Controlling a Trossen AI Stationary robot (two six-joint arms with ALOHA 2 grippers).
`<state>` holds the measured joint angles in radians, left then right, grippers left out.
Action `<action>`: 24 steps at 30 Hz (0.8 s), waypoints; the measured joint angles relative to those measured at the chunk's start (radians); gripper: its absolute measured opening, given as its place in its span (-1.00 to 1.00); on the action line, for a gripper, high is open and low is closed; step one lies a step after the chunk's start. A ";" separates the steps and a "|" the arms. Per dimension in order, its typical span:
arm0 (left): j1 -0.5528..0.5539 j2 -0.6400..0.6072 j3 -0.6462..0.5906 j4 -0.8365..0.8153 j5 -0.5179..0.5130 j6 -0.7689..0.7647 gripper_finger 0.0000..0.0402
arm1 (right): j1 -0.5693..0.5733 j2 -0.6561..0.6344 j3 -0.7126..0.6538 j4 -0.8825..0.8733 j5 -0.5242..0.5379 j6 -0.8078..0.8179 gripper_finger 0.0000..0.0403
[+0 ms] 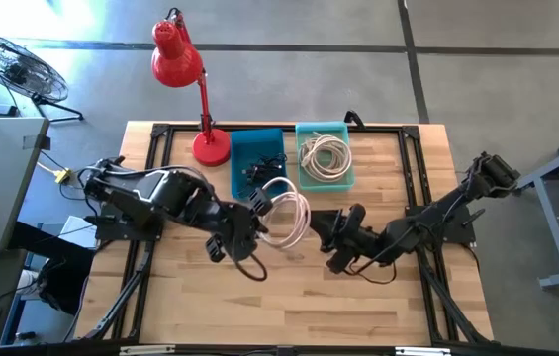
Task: Pick & Place USB Port
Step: Put the white hdmi cable into the green bin
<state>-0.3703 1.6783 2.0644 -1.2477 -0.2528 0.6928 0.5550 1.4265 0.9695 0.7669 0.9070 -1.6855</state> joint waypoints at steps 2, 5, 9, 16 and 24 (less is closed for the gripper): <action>0.008 0.002 0.000 0.008 0.014 -0.002 -0.76 | 0.000 0.000 0.000 0.027 -0.016 -0.021 -0.32; 0.012 0.003 0.001 0.015 0.022 0.007 -0.76 | 0.007 0.000 0.000 0.038 0.018 -0.022 -0.32; 0.014 0.004 0.001 0.018 0.019 0.032 -0.76 | 0.018 0.000 0.000 0.045 0.146 -0.025 -0.32; 0.017 0.005 0.001 0.015 0.033 0.055 -0.76 | 0.018 0.000 0.000 0.083 0.192 -0.021 -0.32; 0.017 0.005 0.001 0.017 0.035 0.064 -0.76 | 0.014 -0.007 0.000 0.121 0.082 -0.067 -0.32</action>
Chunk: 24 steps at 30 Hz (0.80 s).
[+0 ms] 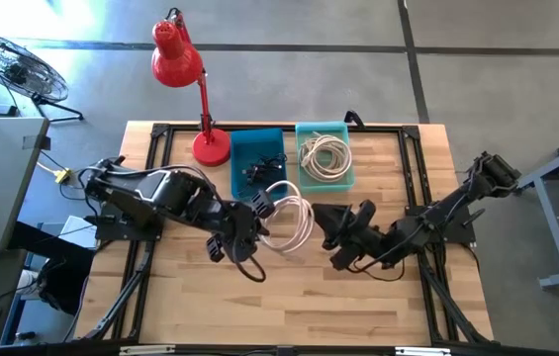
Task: Pick & Place USB Port
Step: Put the white hdmi cable into the green bin
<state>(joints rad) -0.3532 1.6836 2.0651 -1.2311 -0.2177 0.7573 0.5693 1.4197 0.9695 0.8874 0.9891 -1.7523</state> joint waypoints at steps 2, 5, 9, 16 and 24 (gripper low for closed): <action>-0.001 -0.001 -0.010 0.009 0.003 0.012 -0.76 | -0.001 0.000 0.000 0.000 -0.047 -0.016 -0.32; 0.002 -0.001 -0.044 0.017 -0.004 0.051 -0.76 | -0.006 0.000 0.000 -0.006 -0.130 -0.020 -0.32; 0.031 -0.004 -0.092 0.047 0.042 0.065 -0.76 | -0.021 0.000 0.007 -0.026 -0.193 -0.019 -0.32; 0.091 -0.003 -0.177 0.123 0.100 0.104 -0.75 | -0.077 0.002 0.082 -0.226 -0.159 0.158 -0.32; 0.120 -0.002 -0.190 0.136 0.135 0.104 -0.76 | -0.113 0.002 0.131 -0.391 -0.121 0.344 -0.73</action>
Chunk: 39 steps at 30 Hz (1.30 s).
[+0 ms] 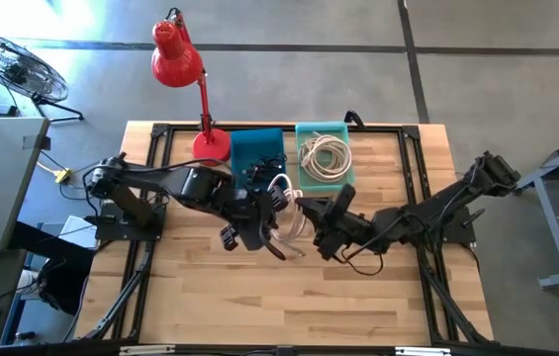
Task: Pick & Place USB Port
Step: Put the white hdmi cable into the green bin
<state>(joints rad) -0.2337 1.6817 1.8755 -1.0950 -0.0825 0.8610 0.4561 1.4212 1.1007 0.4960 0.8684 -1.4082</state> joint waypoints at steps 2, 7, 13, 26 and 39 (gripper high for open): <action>-0.001 0.000 0.000 0.002 0.000 0.001 -0.76 | 0.000 0.000 0.000 -0.006 0.000 0.001 -0.91; -0.002 0.000 0.000 0.001 -0.028 -0.001 -0.70 | 0.000 0.000 0.000 -0.005 0.023 0.040 -0.94; -0.002 -0.005 0.000 -0.009 -0.158 -0.124 -0.50 | 0.000 0.000 0.000 0.002 0.144 0.058 -0.96; -0.079 -0.088 -0.001 -0.050 -0.488 -0.261 -0.39 | -0.038 -0.014 -0.023 -0.059 0.365 0.089 -0.96; -0.344 -0.160 0.000 -0.266 -1.028 -0.408 -0.38 | -0.317 -0.050 -0.072 -0.283 0.443 0.370 -0.96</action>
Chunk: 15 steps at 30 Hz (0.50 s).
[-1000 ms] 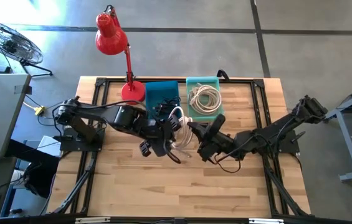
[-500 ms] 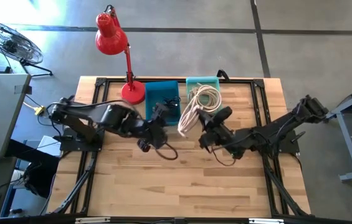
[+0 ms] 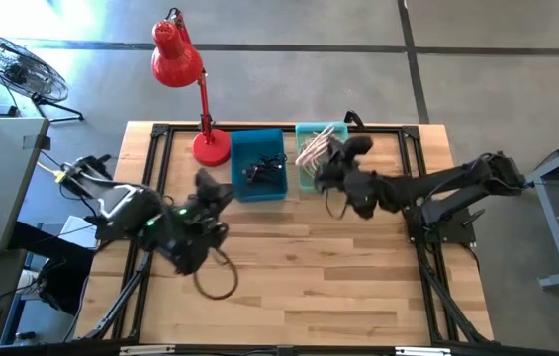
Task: Pick & Place USB Port
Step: Put the white hdmi cable into the green bin
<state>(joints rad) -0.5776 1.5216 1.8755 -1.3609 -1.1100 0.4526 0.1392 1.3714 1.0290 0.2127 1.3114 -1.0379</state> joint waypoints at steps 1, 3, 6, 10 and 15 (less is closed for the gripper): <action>-0.021 -0.006 0.000 -0.018 -0.037 -0.016 -0.38 | -0.025 -0.011 0.000 -0.026 0.004 0.034 -0.96; -0.061 -0.017 0.000 -0.049 -0.100 -0.047 -0.38 | -0.072 -0.035 0.000 -0.085 -0.016 0.107 -0.96; -0.106 -0.036 0.000 -0.088 -0.154 -0.092 -0.38 | -0.134 -0.083 0.000 -0.193 -0.123 0.246 -0.96; -0.132 -0.061 0.000 -0.141 -0.165 -0.166 -0.38 | -0.215 -0.149 0.000 -0.371 -0.326 0.496 -0.96; -0.130 -0.084 0.000 -0.210 -0.156 -0.285 -0.38 | -0.338 -0.182 0.000 -0.557 -0.504 0.758 -0.96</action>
<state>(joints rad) -0.7071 1.4375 1.8755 -1.5707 -1.2663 0.1676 -0.1992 1.1893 1.0290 -0.3445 0.8075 -0.2796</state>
